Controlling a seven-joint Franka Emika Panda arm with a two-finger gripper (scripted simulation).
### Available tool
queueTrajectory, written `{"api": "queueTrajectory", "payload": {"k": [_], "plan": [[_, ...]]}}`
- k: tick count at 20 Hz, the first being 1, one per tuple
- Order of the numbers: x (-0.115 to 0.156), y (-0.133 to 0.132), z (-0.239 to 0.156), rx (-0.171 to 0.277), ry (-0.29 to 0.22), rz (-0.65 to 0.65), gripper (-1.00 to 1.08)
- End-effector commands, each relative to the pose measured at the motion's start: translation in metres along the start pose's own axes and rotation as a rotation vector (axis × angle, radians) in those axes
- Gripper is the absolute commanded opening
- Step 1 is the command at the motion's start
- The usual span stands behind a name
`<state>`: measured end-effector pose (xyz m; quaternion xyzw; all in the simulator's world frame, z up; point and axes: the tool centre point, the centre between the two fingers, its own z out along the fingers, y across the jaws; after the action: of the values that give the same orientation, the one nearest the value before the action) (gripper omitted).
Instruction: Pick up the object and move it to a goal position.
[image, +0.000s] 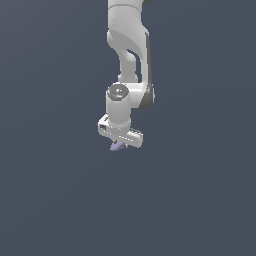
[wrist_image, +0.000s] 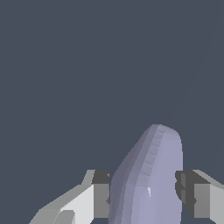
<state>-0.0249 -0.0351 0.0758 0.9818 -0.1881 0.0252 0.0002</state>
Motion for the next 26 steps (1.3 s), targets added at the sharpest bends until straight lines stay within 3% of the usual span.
{"api": "queueTrajectory", "payload": {"k": [1,17,26], "plan": [[-0.002,-0.004,-0.013,0.000,-0.004,-0.003,-1.00],[-0.012,-0.033,-0.153,-0.008,-0.037,-0.014,-1.00],[-0.012,-0.044,-0.199,-0.009,-0.048,-0.018,-1.00]]}}
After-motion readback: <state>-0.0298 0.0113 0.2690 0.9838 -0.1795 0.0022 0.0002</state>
